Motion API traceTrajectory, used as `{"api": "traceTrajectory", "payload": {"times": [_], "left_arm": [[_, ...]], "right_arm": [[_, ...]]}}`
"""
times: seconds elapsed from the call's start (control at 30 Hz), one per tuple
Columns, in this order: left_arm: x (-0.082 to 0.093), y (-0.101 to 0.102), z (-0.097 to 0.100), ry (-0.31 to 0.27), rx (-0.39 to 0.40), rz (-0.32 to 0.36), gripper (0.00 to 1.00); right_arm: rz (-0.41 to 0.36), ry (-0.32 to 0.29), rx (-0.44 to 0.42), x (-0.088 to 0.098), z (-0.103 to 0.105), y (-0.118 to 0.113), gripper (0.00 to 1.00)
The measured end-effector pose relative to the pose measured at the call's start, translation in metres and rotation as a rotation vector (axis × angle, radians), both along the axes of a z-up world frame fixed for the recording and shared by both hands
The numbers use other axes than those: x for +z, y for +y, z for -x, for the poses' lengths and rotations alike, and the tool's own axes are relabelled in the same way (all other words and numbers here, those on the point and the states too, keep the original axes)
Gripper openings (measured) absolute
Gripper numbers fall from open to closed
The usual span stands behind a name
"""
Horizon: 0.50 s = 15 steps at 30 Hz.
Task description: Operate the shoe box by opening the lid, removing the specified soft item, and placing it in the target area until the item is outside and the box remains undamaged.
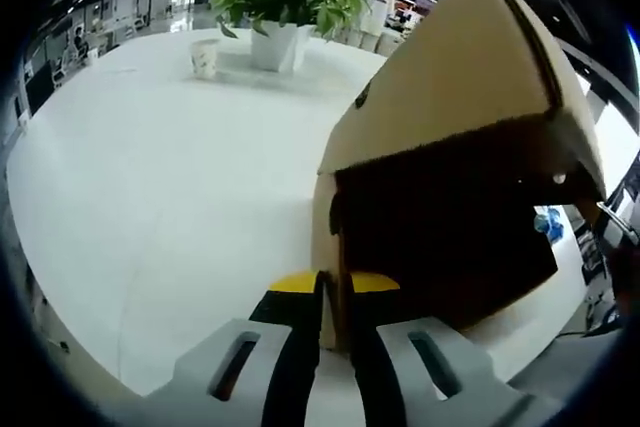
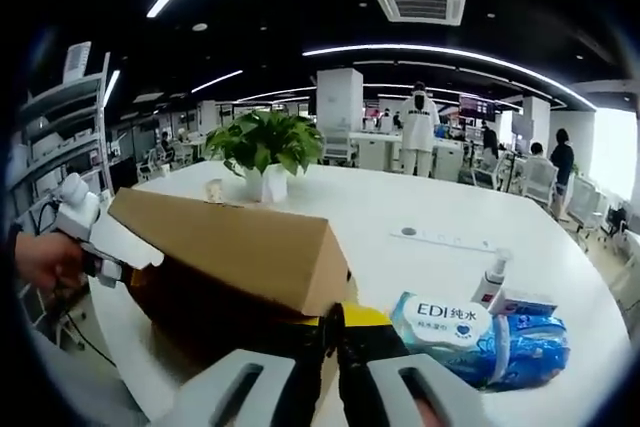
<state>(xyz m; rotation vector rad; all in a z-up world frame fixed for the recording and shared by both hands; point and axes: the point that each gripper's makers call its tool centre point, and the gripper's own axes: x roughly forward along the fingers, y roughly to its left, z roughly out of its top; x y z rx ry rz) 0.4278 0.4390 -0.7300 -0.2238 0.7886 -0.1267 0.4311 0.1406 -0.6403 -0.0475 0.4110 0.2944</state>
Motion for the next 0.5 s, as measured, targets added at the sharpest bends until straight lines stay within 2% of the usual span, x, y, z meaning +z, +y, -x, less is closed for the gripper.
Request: {"api": "traceTrajectory", "payload": {"times": [0.17,0.5], "left_arm": [[0.0,-0.001,0.0,-0.004,-0.011,-0.004,0.08],[0.001,-0.002,0.0,-0.005,-0.037,0.009,0.09]], "right_arm": [[-0.009,0.007,0.0,-0.003,0.003,-0.001,0.0],[-0.022,0.064,0.007,-0.025,0.016,-0.001,0.01]]}}
